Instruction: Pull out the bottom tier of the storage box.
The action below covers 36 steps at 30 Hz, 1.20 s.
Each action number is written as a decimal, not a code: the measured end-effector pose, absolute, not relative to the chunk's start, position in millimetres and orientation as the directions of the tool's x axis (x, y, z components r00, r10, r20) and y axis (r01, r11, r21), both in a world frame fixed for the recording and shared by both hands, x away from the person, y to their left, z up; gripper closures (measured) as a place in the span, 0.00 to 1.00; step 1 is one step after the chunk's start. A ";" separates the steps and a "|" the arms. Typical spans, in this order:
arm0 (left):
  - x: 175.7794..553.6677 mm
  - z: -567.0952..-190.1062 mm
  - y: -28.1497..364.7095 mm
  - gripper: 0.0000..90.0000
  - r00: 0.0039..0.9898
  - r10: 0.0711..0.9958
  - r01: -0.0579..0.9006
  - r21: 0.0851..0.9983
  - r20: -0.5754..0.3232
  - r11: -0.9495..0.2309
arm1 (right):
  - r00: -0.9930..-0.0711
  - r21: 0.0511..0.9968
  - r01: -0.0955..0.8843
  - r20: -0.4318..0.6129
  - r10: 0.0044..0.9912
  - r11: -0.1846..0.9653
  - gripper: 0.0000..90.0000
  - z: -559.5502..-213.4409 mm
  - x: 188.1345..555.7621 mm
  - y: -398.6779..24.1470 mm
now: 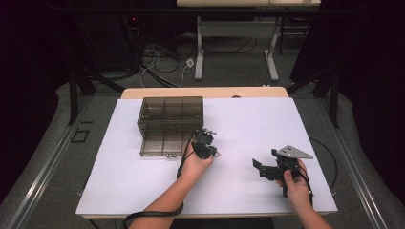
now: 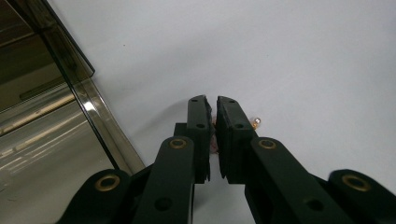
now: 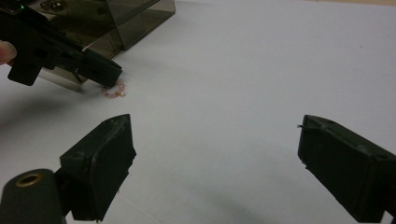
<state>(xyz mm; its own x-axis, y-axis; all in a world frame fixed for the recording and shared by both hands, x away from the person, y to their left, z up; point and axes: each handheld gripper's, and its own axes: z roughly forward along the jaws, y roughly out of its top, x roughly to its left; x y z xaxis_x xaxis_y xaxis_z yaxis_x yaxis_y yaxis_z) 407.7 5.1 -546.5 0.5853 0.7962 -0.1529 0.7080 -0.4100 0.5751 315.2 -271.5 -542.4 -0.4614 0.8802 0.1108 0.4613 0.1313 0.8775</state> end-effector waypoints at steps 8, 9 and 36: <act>407.3 -546.6 3.8 0.95 0.597 0.791 0.695 0.578 -0.134 -0.427 | -0.461 0.877 0.463 0.113 0.880 0.130 0.12 -542.4 315.2 -271.7; 407.1 -547.3 3.8 0.95 0.601 0.789 0.688 0.585 -0.129 -0.429 | -0.461 0.876 0.464 0.112 0.881 0.131 0.12 -542.4 315.2 -271.8; 407.8 -542.9 9.5 0.96 0.607 0.778 0.690 0.592 -0.159 -0.417 | -0.460 0.876 0.463 0.109 0.881 0.133 0.12 -542.4 315.3 -272.0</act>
<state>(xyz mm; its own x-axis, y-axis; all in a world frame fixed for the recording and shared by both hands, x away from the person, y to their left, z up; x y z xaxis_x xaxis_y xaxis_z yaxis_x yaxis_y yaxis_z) 407.8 9.5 -542.9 0.6074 0.7783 -0.1592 0.6895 -0.4170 0.5921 315.3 -272.0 -542.4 -0.4601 0.8812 0.1087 0.4627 0.1334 0.8764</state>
